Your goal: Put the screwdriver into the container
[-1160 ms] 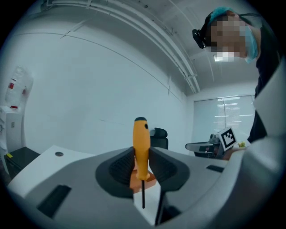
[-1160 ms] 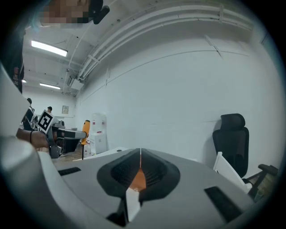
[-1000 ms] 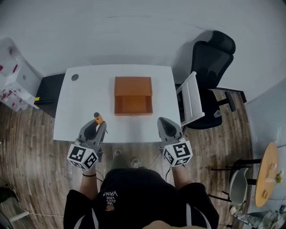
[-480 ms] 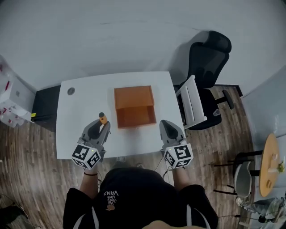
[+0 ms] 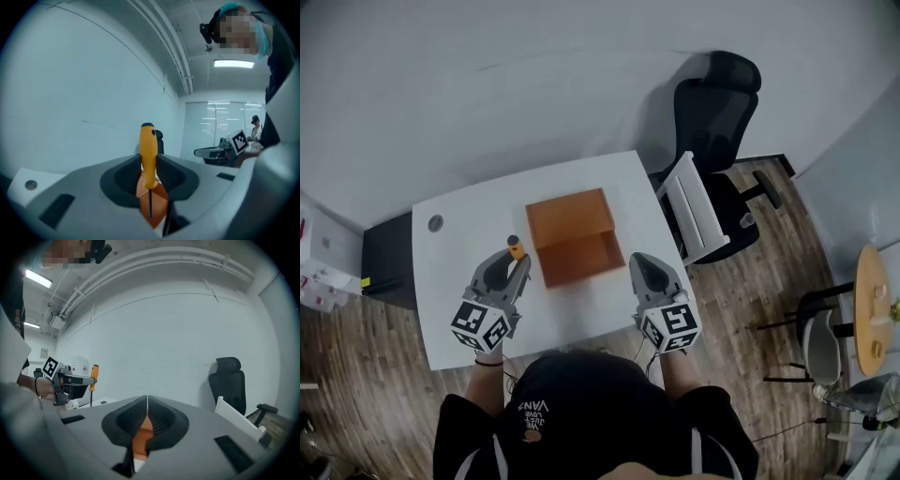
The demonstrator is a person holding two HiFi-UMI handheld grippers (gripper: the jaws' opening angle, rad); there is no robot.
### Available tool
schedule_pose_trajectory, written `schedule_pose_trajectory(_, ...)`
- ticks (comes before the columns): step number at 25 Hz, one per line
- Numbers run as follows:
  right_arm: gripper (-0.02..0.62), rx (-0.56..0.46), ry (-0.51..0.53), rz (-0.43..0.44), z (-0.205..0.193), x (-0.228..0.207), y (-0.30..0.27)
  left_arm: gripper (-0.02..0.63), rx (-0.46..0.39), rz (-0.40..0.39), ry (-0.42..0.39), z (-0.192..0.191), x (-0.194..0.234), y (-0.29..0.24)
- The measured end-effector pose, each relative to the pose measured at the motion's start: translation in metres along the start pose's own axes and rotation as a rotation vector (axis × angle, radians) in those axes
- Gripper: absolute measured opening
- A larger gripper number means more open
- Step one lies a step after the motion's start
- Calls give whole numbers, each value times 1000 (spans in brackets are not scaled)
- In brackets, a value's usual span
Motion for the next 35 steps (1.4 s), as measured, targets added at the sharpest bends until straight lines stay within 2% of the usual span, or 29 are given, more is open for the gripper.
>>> schedule_pose_trajectory(11,12,3,-56,-94,-7,-21,9,104,73,-100,-94,9,-2,-52)
schedule_pose_trajectory(25,12,43,-101,-160,-25,-39,23,103,180,-176,-133,-10,-10,-107)
schedule_pose_trajectory(35,12,71,-124,-171,-37,-43,23,103,302,-197,-136,-38,-8,-136)
Point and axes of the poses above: the fingertips, and each gripper's own axes: y backward along the fingers, x to its left, z out of its top, the point moved 5 cm from there along y, backward along the fingers, and after that the axes turned 12 degrees about x, right-handed, at the moved point
